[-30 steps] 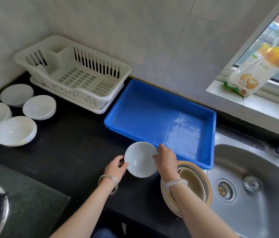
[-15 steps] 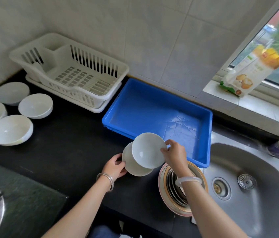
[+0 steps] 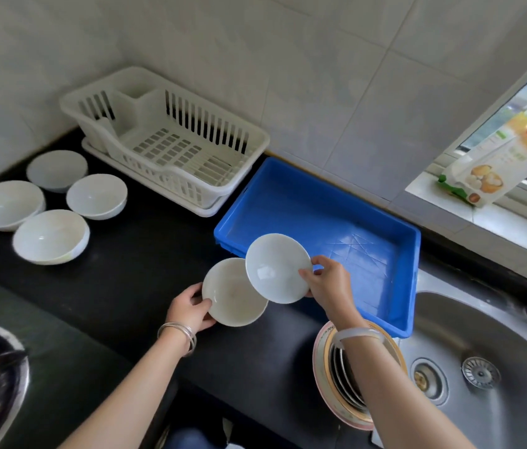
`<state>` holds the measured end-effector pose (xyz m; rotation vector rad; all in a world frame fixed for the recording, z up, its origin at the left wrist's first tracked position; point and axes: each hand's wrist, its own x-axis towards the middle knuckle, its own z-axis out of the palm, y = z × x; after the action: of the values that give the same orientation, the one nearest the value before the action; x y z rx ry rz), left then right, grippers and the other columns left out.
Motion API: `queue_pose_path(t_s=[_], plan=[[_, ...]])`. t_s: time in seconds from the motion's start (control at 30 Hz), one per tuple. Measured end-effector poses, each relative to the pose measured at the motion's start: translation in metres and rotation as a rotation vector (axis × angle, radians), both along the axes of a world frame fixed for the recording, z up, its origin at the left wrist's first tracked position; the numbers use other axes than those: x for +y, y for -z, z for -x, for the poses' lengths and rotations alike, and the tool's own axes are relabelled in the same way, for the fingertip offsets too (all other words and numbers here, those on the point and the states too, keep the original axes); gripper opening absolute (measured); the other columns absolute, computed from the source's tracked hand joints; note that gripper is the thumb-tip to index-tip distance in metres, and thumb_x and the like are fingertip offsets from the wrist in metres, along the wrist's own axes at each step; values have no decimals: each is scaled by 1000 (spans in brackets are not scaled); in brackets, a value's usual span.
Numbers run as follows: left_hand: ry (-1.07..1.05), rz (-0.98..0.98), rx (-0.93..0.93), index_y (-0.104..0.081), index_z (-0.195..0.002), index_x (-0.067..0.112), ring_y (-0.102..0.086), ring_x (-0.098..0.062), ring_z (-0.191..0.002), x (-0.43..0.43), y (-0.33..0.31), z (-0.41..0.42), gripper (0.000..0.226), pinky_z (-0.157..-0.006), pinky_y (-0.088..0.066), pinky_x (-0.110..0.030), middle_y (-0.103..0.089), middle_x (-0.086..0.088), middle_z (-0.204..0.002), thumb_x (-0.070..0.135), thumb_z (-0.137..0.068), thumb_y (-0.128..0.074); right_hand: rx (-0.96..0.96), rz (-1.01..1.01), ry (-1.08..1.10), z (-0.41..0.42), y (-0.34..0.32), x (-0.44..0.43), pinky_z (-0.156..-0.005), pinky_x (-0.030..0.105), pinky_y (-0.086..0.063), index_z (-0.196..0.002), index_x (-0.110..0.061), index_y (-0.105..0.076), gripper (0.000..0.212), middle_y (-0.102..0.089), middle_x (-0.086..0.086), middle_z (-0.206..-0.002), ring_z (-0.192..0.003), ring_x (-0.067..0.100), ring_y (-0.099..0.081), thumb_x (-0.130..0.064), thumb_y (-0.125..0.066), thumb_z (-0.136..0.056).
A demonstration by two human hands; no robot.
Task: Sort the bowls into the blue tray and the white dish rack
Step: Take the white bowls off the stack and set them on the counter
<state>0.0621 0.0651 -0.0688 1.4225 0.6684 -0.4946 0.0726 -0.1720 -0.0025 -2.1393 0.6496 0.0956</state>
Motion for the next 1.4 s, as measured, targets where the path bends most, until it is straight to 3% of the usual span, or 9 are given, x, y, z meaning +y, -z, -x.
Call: queue_pose_path(t_s=[0.13,0.23,0.4,0.6,0.77,0.9,1.13,1.4], plan=[[-156,-13,-23,-47,-132,14,-61,-37,-105,46,-3,-4,48,-84,-54,-48,-59,-18,-122,0,-86,-55,-6,-64,-46,-25,3,36,-60,34,-60,-90,-14,-63,8,-63,9,-91,-66,19,-63,-16,-64,-82],[-276,-9,-21,-45,-133,13,-58,-39,-110,81,-2,-4,50,-86,-53,-50,-56,-20,-126,-1,-87,-53,10,-119,-86,-46,8,69,-54,27,-58,-92,-14,-62,7,-63,10,-98,-71,20,-66,-16,-63,-85],[-452,2,-12,-45,-134,11,-58,-40,-110,128,-2,-3,48,-78,-51,-43,-55,-18,-124,-3,-88,-49,49,-282,-104,-76,19,126,-50,21,-55,-92,-14,-59,6,-59,8,-106,-80,21,-65,-11,-62,-87],[-614,18,-27,-48,-129,8,-60,-37,-97,165,0,-7,45,-75,-50,-41,-54,-11,-112,-7,-87,-46,81,-342,-106,-107,35,181,-52,25,-56,-82,-16,-54,12,-50,-2,-91,-91,25,-57,-7,-61,-86],[-665,58,-32,-47,-131,7,-59,-39,-97,181,3,-12,45,-78,-50,-43,-52,-12,-113,-7,-88,-45,121,-333,-98,-128,47,206,-65,35,-59,-98,-12,-53,15,-48,-1,-91,-97,27,-55,-6,-60,-87],[-689,83,-26,-46,-132,7,-57,-43,-106,185,4,-15,46,-82,-49,-45,-50,-9,-112,-8,-88,-45,154,-348,-78,-137,55,217,-62,32,-57,-99,-11,-51,15,-51,6,-102,-97,27,-56,-4,-59,-88],[-706,95,-22,-47,-131,8,-57,-37,-94,186,6,-20,45,-82,-50,-44,-50,-8,-110,-7,-88,-46,190,-379,-39,-142,69,226,-64,34,-58,-92,-11,-51,12,-52,10,-108,-101,29,-56,-2,-58,-88],[-734,129,-12,-50,-128,10,-59,-36,-93,186,12,-20,44,-80,-51,-42,-52,-9,-112,-6,-88,-46,241,-450,-29,-144,77,232,-60,29,-59,-107,-10,-55,21,-56,11,-116,-105,30,-60,-4,-60,-88]])
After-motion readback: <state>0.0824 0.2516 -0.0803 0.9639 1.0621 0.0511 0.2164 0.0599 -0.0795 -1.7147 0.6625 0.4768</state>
